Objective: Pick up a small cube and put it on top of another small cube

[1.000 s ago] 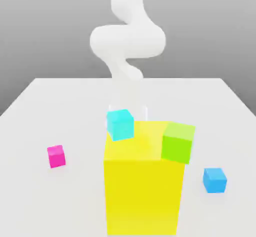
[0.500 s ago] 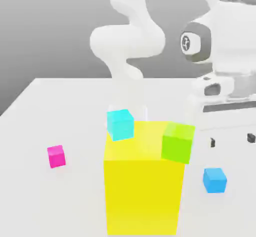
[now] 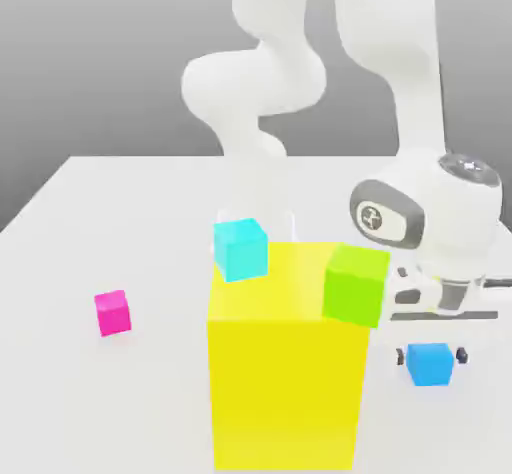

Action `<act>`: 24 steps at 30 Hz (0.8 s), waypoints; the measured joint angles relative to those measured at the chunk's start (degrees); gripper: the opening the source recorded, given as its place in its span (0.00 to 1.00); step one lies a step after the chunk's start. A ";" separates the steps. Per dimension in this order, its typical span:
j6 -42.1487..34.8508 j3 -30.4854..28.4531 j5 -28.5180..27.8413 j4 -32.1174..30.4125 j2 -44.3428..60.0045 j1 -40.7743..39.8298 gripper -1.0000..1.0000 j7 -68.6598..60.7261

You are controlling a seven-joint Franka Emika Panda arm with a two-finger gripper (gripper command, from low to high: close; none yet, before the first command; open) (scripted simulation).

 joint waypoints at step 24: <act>-41.21 0.91 20.12 16.74 -28.25 -11.46 0.00 -27.29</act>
